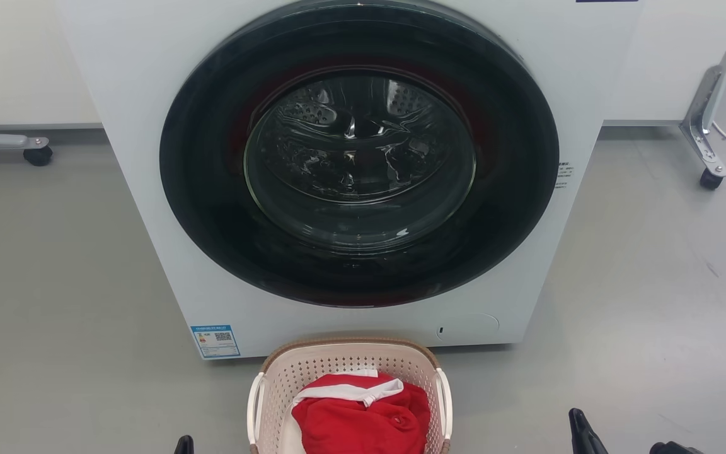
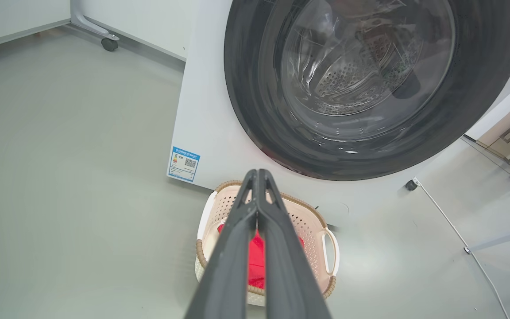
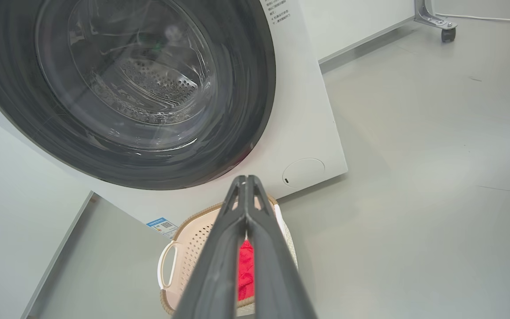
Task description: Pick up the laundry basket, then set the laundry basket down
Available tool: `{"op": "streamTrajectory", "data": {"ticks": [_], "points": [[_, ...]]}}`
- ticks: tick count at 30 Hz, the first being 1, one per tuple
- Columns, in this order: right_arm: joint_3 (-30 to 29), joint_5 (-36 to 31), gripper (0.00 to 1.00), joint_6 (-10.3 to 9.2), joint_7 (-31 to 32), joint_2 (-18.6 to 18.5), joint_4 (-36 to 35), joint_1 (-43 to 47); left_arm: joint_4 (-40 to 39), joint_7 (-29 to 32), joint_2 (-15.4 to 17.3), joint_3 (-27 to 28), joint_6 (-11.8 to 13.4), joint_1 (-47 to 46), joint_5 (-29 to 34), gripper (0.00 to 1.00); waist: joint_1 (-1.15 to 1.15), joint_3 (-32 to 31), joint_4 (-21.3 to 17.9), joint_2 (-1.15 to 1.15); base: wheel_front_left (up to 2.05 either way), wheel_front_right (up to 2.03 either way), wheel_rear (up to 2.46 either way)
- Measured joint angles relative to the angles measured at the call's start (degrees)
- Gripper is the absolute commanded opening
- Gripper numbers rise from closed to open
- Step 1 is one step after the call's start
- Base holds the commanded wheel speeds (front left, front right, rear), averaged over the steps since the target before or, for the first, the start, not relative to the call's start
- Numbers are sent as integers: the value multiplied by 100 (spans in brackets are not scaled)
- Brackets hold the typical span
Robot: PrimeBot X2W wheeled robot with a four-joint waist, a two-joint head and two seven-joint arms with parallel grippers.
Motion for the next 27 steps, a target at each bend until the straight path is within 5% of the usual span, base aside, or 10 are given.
{"op": "streamTrajectory", "data": {"ticks": [27], "points": [[-846,1895,0,383,594,140,141,-147,274,595,-108,526,-357,-381,-1956,0,0,25,22,0,0,0,0]]}}
